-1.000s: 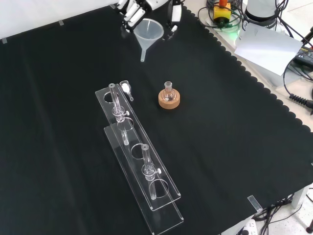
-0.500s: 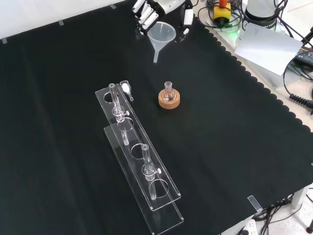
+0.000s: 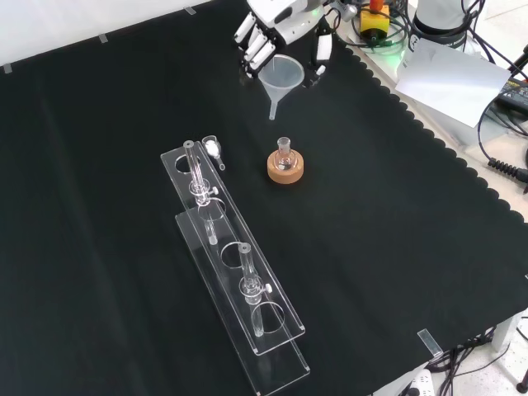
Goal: Place the funnel on the round-bottom flask.
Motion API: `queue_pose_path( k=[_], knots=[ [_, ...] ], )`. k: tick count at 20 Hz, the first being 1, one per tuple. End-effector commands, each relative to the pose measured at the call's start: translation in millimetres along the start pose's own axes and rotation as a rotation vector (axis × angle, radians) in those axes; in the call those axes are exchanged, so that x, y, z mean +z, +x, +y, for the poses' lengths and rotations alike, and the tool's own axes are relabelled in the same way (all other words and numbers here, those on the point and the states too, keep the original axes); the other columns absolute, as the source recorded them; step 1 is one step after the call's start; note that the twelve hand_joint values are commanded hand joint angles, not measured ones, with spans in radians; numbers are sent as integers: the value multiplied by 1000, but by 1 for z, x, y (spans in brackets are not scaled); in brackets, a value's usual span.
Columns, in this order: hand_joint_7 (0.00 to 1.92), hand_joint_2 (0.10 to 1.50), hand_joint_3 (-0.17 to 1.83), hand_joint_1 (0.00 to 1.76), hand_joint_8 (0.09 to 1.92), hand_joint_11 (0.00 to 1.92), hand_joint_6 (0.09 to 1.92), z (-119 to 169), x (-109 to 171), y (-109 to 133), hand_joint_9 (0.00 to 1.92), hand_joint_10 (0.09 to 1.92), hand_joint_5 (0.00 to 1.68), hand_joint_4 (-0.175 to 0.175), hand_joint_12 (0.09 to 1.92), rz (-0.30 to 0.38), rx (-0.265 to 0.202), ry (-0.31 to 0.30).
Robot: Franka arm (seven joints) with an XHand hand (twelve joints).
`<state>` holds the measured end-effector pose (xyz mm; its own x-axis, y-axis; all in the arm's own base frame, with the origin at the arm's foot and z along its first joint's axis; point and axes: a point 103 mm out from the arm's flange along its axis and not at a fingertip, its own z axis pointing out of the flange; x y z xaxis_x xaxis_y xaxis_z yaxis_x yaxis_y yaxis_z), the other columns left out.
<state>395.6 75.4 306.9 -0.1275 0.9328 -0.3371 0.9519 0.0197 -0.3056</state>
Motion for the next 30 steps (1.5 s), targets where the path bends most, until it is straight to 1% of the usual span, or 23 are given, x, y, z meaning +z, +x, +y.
queue_pose_path(
  k=[1, 8, 10, 17, 30],
  knots=[
    [697, 709, 721, 890, 773, 570, 918, 2, 23, 5, 985, 548, 682, -29, 1247, 8, -8, 35],
    [691, 712, 720, 890, 776, 570, 919, 2, 41, 6, 983, 550, 680, -31, 1247, 20, -13, 54],
    [690, 712, 719, 890, 777, 569, 920, 2, 44, 7, 981, 551, 680, -31, 1247, 22, -15, 49],
    [686, 711, 718, 891, 780, 560, 920, 2, 51, 10, 974, 553, 679, -32, 1248, 25, -25, 60],
    [680, 710, 720, 891, 787, 553, 920, 8, 58, 14, 967, 564, 679, -32, 1257, 24, -22, 71]
  ],
)
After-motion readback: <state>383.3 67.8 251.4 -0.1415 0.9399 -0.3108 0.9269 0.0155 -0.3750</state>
